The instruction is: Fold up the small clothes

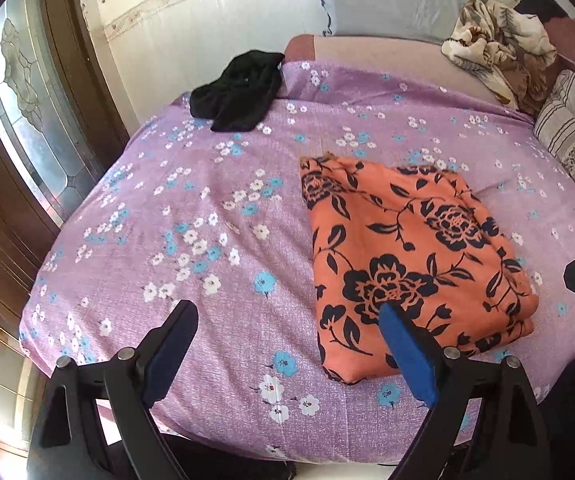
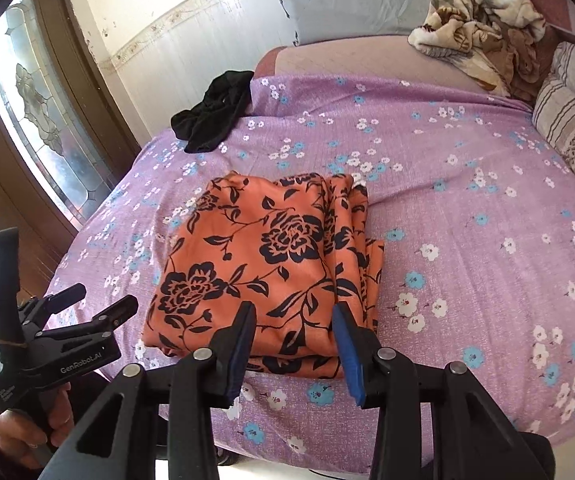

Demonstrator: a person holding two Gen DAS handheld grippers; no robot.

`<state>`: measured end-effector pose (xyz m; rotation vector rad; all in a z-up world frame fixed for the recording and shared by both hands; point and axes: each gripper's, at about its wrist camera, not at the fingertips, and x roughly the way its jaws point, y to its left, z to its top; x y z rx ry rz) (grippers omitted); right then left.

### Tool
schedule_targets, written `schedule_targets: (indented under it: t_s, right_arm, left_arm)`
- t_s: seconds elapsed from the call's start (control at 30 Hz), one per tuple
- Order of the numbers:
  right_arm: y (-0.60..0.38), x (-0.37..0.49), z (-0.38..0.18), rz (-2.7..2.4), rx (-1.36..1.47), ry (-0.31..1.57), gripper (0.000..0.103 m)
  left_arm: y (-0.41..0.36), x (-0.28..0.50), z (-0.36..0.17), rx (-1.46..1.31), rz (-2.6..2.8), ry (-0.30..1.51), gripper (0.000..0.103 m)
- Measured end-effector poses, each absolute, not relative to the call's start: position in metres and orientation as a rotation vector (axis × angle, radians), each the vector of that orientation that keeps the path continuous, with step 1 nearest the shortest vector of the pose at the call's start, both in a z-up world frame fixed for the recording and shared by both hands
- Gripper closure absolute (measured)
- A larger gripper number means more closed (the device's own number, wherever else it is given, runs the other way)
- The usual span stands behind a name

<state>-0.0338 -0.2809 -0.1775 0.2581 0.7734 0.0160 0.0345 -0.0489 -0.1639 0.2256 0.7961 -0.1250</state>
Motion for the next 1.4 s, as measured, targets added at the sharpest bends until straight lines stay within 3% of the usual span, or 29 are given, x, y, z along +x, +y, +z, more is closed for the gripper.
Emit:
schedule_targets:
  t_s: [0.07, 0.7, 1.4]
  right_arm:
    - [-0.278, -0.040, -0.162, 0.012, 0.231, 0.733, 0.047]
    - [-0.250, -0.084, -0.086, -0.014, 0.095, 0.608, 0.047]
    - [-0.236, -0.115, -0.057, -0.041, 0.074, 0.552, 0.047]
  left_arm:
    - [-0.047, 0.028, -0.145, 0.231, -0.108, 0.749, 0.011]
    - [-0.041, -0.026, -0.031, 0.214, -0.044, 0.512, 0.009]
    - [-0.021, -0.064, -0.002, 0.175, -0.011, 0.470, 0.009]
